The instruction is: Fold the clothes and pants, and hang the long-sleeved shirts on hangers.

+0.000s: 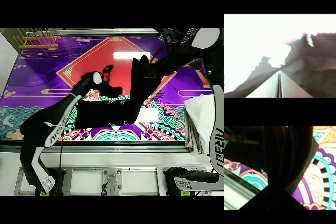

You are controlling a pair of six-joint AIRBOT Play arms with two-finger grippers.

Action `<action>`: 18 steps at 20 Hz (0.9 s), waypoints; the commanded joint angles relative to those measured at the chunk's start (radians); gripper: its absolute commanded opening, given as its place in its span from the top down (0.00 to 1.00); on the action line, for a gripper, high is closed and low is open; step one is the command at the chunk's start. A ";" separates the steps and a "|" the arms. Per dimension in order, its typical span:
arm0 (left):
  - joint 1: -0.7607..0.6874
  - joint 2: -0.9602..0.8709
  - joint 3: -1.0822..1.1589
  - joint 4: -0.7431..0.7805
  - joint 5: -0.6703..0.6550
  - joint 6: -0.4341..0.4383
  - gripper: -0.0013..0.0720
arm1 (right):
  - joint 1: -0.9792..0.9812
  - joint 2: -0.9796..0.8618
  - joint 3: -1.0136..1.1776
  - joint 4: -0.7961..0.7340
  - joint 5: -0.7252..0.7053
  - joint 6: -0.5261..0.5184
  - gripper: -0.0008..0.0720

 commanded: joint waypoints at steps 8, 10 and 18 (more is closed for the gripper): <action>0.460 0.298 0.001 0.074 -0.108 0.072 0.97 | 0.341 -0.196 0.001 0.000 -0.243 0.177 0.98; 0.517 0.344 0.001 0.074 -0.127 0.095 0.97 | 0.416 -0.271 0.001 0.001 -0.324 0.184 0.97; 0.589 0.445 0.000 0.074 -0.166 0.125 0.97 | 0.616 -0.486 0.001 0.165 -0.711 0.085 0.24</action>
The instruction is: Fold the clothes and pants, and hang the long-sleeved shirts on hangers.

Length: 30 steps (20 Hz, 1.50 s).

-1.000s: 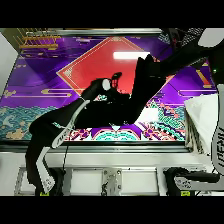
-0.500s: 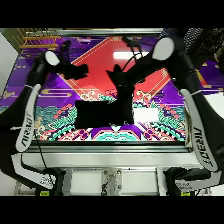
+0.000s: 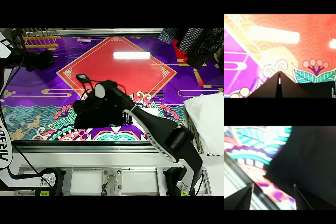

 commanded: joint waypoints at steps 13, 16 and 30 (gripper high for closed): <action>-0.060 0.343 -0.723 -0.010 0.164 0.032 0.97 | -0.583 0.381 -0.675 -0.113 0.121 -0.174 0.24; -0.143 0.384 -0.824 -0.010 0.225 0.032 0.97 | -0.688 0.361 -0.797 0.052 0.040 -0.291 0.23; -0.376 0.388 -0.845 -0.010 0.322 -0.026 0.97 | -0.495 0.152 -0.806 0.727 -0.136 -0.672 0.98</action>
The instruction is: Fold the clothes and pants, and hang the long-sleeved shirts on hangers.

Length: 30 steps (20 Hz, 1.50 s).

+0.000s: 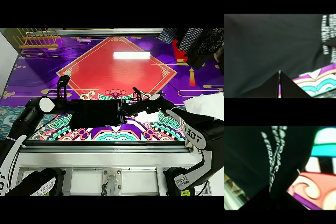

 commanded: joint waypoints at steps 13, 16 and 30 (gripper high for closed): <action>-0.021 0.000 -0.001 0.001 0.022 -0.053 0.97 | -0.765 0.633 0.159 -0.743 0.171 0.360 0.98; -0.021 0.000 -0.001 0.001 0.023 -0.053 0.97 | -0.959 0.698 0.159 -0.735 0.162 0.360 0.98; -0.021 0.000 -0.001 0.002 0.021 -0.053 0.97 | -1.118 0.945 0.162 -0.998 0.100 0.595 0.98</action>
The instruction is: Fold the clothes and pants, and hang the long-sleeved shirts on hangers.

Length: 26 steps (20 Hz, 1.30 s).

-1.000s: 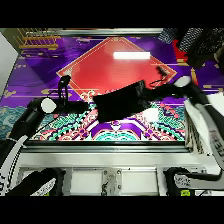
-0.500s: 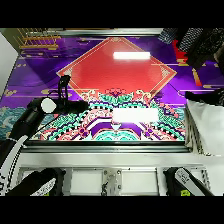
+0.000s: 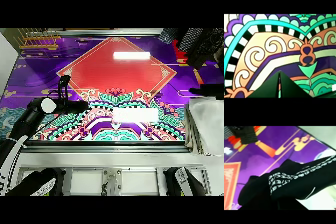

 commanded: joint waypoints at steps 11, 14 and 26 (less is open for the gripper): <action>-0.001 0.000 0.000 0.001 -0.019 0.003 0.97 | -0.004 0.160 -0.406 -0.428 0.247 0.150 0.50; -0.001 0.000 0.000 0.001 -0.019 0.003 0.97 | 0.013 0.176 -0.394 -0.369 0.199 0.098 0.18; -0.001 0.175 0.000 0.002 0.026 -0.003 0.97 | 1.138 -0.056 -0.393 0.130 -0.130 -0.226 0.19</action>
